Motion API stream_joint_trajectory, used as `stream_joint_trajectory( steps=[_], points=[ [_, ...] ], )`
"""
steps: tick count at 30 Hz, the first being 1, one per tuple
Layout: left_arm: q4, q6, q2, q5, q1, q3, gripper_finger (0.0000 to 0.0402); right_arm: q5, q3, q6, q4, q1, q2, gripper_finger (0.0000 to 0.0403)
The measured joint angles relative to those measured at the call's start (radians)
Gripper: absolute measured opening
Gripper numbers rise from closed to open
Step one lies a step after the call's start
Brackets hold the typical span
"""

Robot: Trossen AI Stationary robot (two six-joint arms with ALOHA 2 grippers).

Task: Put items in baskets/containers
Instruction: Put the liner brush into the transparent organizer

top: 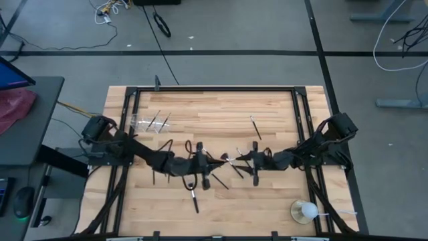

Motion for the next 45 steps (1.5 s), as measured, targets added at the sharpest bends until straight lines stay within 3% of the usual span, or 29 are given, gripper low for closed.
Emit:
stream_joint_trajectory(
  steps=[4, 11, 16, 20, 26, 28, 34, 40, 45],
  points=[
    [0.057, 0.024, 0.0, 0.065, 0.015, 0.0, 0.0014, -0.107, 0.02, -0.088, 0.134, 0.006, 0.0, 0.0175],
    [0.057, 0.025, 0.0, 0.069, 0.013, 0.0, 0.0017, -0.038, 0.095, -0.097, 0.15, 0.004, 0.0, 0.0177],
    [0.055, 0.026, 0.0, 0.069, 0.013, 0.0, 0.0015, -0.09, 0.144, -0.136, 0.14, 0.005, 0.0, 0.0165],
    [0.053, 0.026, 0.0, 0.07, 0.012, 0.0, 0.0019, -0.09, 0.153, -0.138, 0.115, 0.005, 0.0, 0.0131],
    [0.044, 0.024, -0.001, 0.075, 0.012, 0.002, 0.0023, -0.083, 0.153, -0.139, 0.111, 0.004, 0.0, 0.0025],
    [0.037, 0.027, -0.002, 0.074, 0.012, 0.001, 0.0028, -0.078, 0.153, -0.14, 0.096, 0.005, -0.004, 0.0013],
    [-0.048, 0.041, -0.002, 0.034, 0.016, 0.002, 0.0084, 0.047, 0.161, -0.077, -0.162, 0.008, -0.116, 0.0013],
    [-0.109, 0.057, -0.002, -0.003, 0.039, 0.002, 0.0166, 0.05, 0.295, 0.014, -0.658, 0.0, -0.222, 0.0012],
    [-0.112, 0.094, 0.028, 0.019, 0.049, 0.012, 0.0191, 0.05, 0.389, 0.015, -0.865, -0.005, -0.218, 0.0011]
  ],
)
